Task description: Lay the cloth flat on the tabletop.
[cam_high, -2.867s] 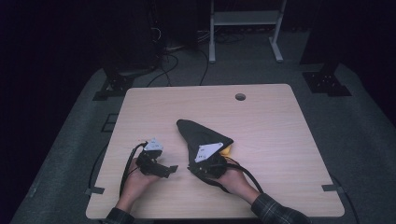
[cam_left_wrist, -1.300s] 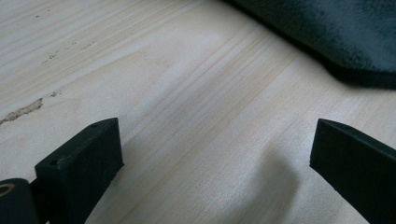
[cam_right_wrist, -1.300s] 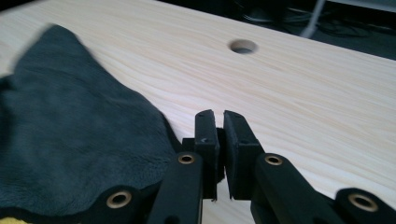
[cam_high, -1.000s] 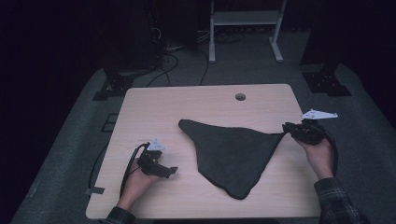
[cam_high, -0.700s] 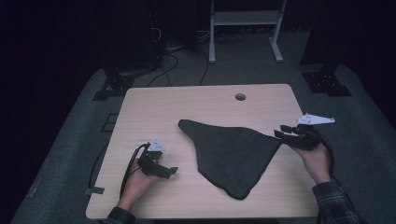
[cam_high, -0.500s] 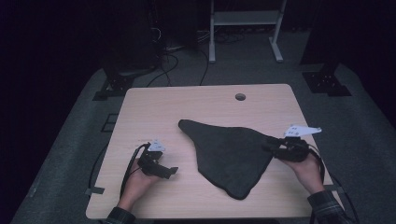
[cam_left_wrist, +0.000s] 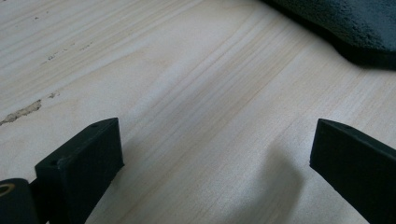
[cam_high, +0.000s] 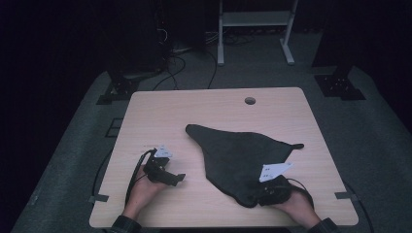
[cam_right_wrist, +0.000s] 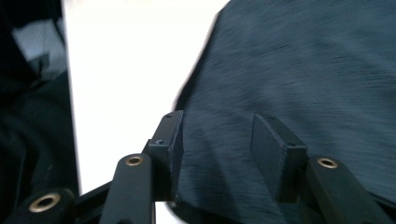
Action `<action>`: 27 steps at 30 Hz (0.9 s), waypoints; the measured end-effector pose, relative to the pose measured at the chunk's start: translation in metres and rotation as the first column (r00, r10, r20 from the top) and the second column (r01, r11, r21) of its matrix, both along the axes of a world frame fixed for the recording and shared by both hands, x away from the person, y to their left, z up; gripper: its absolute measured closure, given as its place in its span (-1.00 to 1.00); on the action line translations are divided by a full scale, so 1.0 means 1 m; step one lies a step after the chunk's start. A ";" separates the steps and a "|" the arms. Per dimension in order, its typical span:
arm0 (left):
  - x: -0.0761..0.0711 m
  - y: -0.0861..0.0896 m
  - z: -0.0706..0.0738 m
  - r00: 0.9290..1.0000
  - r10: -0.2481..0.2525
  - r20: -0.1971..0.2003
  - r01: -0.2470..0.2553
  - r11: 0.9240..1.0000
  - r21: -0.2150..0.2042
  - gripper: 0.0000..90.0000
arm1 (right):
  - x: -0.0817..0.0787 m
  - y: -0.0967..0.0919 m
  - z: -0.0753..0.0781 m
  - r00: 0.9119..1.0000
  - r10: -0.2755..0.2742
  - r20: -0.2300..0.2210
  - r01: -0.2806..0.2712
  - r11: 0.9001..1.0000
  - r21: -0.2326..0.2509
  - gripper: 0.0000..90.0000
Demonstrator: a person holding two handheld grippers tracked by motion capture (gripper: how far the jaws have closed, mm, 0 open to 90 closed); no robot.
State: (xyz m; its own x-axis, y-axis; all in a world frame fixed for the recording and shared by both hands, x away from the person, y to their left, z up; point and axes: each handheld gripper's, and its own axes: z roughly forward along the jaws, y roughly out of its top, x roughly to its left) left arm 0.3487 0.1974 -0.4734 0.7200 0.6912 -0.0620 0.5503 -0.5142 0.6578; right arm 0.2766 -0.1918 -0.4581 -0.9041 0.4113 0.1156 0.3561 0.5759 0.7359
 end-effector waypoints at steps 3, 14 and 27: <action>0.000 0.000 0.000 1.000 0.002 -0.001 -0.002 1.000 -0.002 -0.97 | -0.006 0.012 -0.006 0.999 0.052 0.003 -0.052 0.998 -0.047 0.13; 0.000 0.000 0.000 1.000 0.000 -0.002 0.000 1.000 -0.001 -0.97 | 0.000 0.004 -0.010 1.000 0.015 0.015 -0.013 0.992 -0.127 0.79; 0.000 -0.006 0.000 1.000 -0.015 -0.002 0.015 1.000 0.000 -0.97 | 0.039 -0.061 0.013 0.962 -0.256 0.099 0.258 0.966 -0.013 0.94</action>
